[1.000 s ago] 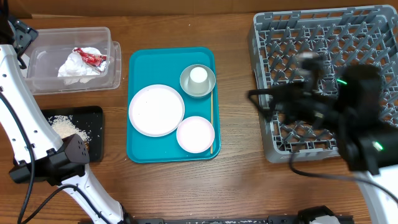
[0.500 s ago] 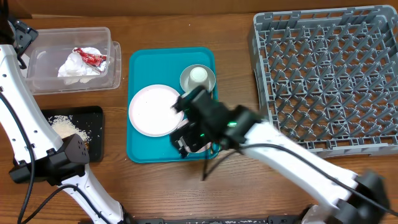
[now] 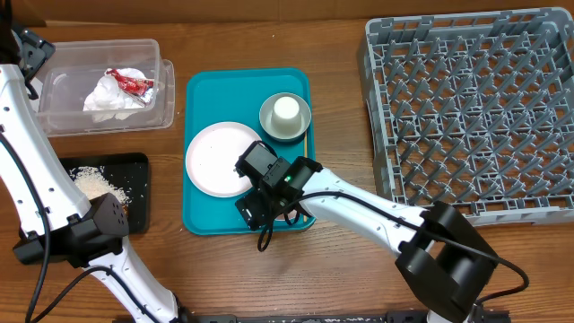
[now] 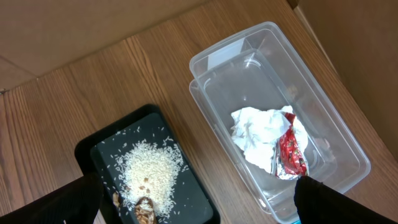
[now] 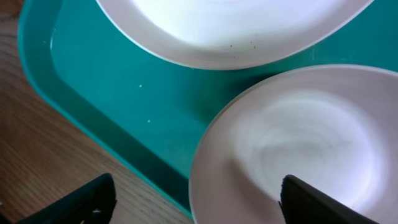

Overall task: Sort waste into correct bins and load items into the dishwasher
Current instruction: 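Move the right gripper to the small white bowl and grasp its rim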

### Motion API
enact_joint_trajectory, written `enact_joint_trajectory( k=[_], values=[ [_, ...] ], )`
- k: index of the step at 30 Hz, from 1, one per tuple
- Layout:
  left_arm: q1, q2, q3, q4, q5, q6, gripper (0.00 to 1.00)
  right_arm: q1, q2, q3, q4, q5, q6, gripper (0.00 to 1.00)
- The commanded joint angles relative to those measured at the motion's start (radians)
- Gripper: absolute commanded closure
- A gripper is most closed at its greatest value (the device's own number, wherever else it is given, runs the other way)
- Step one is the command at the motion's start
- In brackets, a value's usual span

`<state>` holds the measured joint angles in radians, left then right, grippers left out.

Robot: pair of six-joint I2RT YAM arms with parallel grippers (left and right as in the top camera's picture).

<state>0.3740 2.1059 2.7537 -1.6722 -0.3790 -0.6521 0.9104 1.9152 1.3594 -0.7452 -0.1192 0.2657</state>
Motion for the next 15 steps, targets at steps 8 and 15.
enact_joint_trajectory(
  k=[8, 15],
  values=[
    [0.005, 0.000, 0.003, 0.001, -0.013, 0.002, 0.00, 0.032, 0.055, 0.019, 0.035, 0.134, 0.179, 0.41],
    [0.005, 0.000, 0.003, 0.001, -0.013, 0.001, 0.00, 0.033, 0.055, 0.019, 0.040, 0.144, 0.185, 0.53]
  ],
)
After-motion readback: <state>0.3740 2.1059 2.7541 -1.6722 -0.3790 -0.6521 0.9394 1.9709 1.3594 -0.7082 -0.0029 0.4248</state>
